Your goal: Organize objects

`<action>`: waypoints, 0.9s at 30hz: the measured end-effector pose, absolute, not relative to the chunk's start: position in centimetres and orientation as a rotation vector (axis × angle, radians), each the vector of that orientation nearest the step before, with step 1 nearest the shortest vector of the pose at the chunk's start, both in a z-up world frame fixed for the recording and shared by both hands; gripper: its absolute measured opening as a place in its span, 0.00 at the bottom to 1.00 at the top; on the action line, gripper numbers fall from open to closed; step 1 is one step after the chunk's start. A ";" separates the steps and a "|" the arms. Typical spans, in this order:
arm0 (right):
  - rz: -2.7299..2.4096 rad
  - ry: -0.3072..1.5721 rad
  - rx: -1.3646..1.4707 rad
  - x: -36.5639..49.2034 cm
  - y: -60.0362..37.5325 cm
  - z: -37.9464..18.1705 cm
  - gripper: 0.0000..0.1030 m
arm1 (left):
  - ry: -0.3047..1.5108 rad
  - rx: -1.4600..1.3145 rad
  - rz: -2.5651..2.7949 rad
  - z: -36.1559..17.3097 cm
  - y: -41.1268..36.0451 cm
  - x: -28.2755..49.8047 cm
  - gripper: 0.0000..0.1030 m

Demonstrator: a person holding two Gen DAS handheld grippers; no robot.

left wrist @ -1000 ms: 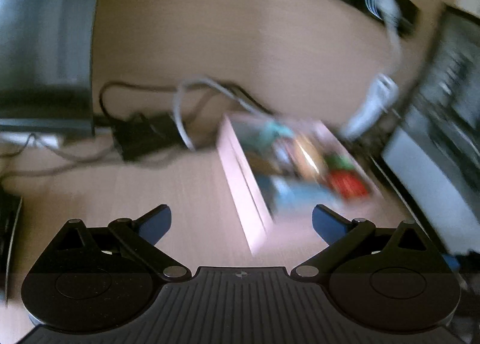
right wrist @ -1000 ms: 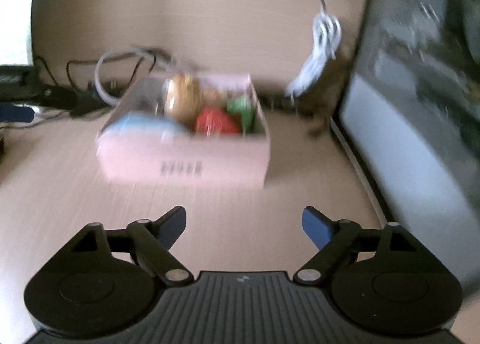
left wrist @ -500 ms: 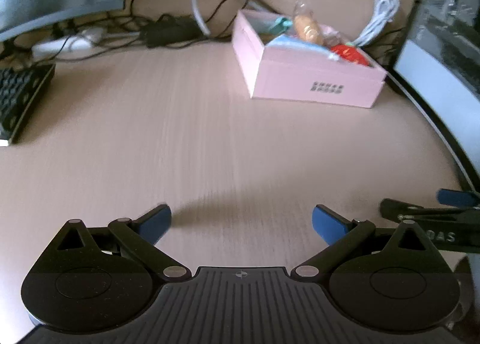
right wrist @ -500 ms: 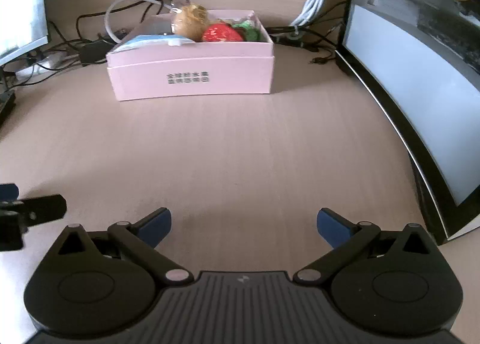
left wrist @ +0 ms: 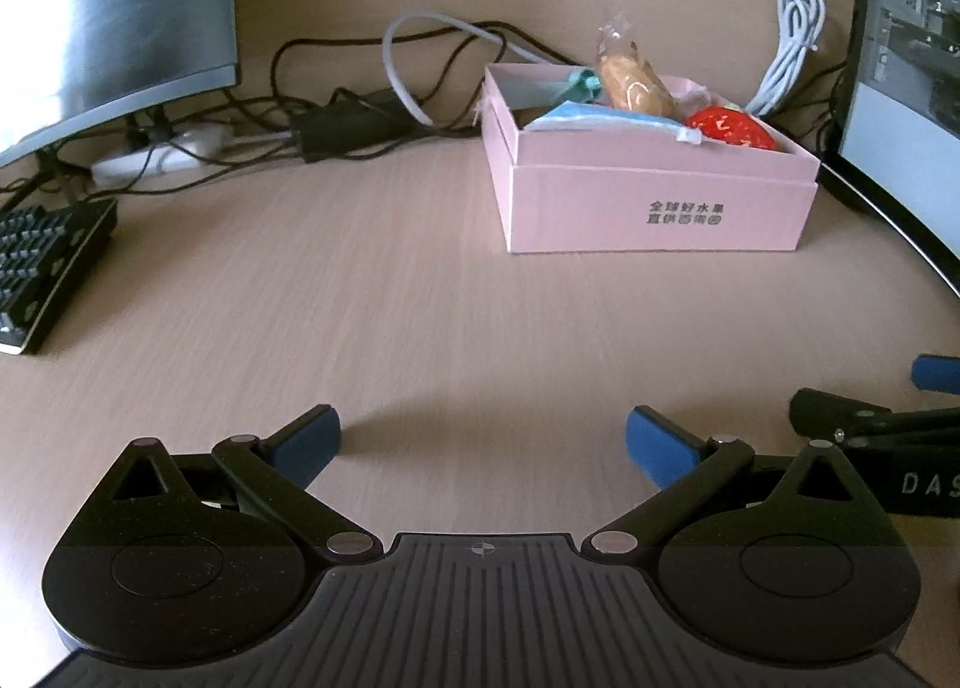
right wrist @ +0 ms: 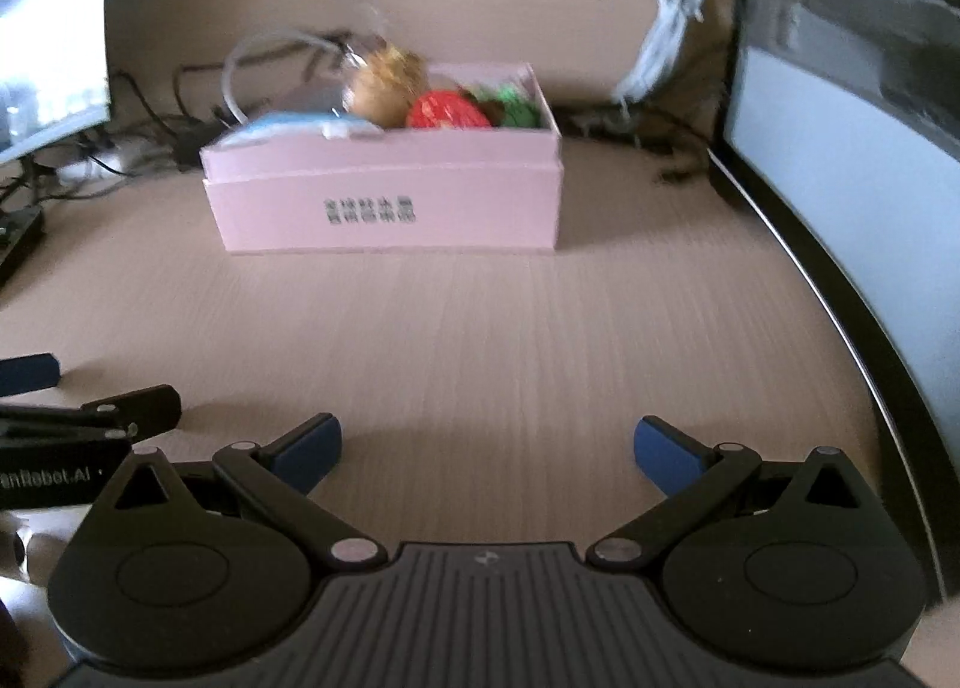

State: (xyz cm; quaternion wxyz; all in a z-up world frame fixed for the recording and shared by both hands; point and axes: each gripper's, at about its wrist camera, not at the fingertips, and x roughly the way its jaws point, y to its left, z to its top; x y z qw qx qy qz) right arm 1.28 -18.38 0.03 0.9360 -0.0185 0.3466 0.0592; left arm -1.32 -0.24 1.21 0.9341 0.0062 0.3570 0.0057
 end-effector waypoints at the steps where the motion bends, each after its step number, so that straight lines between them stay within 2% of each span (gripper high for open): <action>1: 0.121 0.701 -0.037 1.3 -18.4 0.0 1.00 | 0.729 0.015 0.007 1.2 -0.3 -1.2 1.00; 27: 0.090 0.696 -0.026 1.7 -18.0 0.1 1.00 | 0.711 0.010 0.003 1.1 -0.1 -1.4 1.00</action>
